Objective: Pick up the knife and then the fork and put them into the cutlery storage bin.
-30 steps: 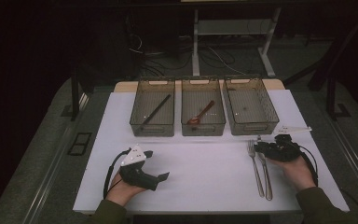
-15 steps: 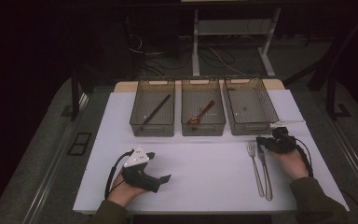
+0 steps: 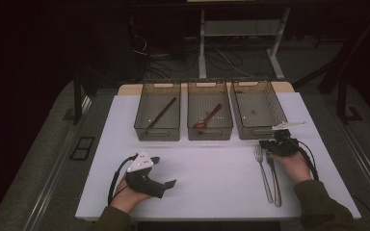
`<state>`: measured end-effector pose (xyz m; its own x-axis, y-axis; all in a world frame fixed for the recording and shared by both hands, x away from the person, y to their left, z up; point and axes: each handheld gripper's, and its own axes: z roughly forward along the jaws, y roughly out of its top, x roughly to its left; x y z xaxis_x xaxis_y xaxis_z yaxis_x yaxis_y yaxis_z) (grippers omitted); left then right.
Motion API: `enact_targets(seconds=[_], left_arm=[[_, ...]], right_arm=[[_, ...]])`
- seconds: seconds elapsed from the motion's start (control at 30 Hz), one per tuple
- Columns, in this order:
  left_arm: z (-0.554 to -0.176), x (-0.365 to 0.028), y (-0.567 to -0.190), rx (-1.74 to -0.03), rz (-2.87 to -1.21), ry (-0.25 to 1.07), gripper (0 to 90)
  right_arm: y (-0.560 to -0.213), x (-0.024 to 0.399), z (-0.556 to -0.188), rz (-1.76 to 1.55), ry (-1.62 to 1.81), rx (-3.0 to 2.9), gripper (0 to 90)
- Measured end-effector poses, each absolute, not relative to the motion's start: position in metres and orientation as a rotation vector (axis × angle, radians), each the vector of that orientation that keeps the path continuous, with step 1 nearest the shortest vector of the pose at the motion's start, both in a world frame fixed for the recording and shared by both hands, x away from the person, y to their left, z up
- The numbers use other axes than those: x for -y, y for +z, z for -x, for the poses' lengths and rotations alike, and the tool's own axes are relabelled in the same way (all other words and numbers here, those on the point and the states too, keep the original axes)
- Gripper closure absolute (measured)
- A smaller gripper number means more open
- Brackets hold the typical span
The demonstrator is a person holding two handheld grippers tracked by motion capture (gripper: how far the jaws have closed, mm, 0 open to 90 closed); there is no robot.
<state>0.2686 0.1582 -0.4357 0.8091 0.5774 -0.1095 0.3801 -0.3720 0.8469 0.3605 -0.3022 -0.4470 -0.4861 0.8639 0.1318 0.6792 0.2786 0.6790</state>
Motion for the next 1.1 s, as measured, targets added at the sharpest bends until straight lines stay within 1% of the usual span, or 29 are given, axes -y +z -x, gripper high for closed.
enact_targets(seconds=[0.57, 1.1], left_arm=[[-0.268, -0.159, -0.435, -0.706, -2.005, 0.248, 0.0], [-0.268, -0.159, -0.435, -0.701, -2.008, 0.244, 0.0]], right_arm=[[-0.447, 0.266, -0.364, -1.33, 1.031, -2.378, 88.7], [-0.446, 0.219, -0.358, -1.192, 1.083, -2.511, 88.7]])
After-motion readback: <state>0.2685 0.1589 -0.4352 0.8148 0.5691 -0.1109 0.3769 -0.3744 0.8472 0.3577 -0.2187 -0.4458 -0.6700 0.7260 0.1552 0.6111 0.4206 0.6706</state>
